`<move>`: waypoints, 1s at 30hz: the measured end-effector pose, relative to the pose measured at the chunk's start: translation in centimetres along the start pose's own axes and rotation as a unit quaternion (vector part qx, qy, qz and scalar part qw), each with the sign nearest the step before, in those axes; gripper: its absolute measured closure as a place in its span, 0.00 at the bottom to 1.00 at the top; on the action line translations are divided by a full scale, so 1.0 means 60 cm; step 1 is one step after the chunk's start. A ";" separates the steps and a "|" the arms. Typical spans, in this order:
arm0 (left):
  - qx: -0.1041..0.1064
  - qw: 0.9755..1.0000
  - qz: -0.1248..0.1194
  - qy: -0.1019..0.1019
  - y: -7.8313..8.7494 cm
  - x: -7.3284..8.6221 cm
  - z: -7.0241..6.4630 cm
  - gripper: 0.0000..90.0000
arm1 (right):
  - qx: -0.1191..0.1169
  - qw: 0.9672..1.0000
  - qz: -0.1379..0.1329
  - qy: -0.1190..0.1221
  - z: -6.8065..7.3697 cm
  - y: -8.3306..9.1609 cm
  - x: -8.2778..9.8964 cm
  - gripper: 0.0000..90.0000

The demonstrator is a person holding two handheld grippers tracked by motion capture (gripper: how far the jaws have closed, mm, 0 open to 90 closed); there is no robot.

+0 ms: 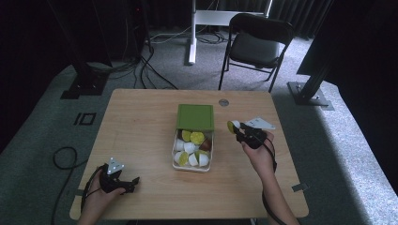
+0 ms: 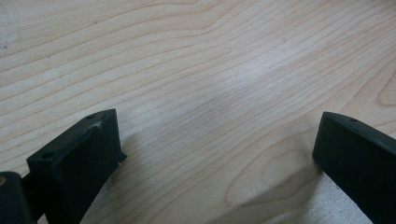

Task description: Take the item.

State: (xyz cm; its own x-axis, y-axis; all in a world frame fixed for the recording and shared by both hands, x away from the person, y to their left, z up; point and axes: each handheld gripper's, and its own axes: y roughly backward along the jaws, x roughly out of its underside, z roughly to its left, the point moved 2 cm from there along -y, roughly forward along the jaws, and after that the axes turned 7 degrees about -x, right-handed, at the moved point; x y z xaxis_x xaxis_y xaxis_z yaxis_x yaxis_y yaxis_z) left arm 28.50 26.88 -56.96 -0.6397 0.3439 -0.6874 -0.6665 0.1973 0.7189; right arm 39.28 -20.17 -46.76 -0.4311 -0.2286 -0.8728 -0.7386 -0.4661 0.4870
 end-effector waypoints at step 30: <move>0.000 1.000 0.000 0.000 0.000 0.000 0.000 0.02 | 0.011 0.996 0.072 -0.057 -0.050 -0.086 0.101 0.71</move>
State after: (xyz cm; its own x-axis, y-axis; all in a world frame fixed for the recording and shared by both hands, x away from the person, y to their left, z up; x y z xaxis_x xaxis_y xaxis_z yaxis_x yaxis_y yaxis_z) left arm 28.50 26.87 -56.96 -0.6394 0.3436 -0.6878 -0.6668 0.1975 0.7186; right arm 42.03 -21.74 -54.65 -0.5883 -0.1916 -0.7856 -0.6757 -0.4171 0.6078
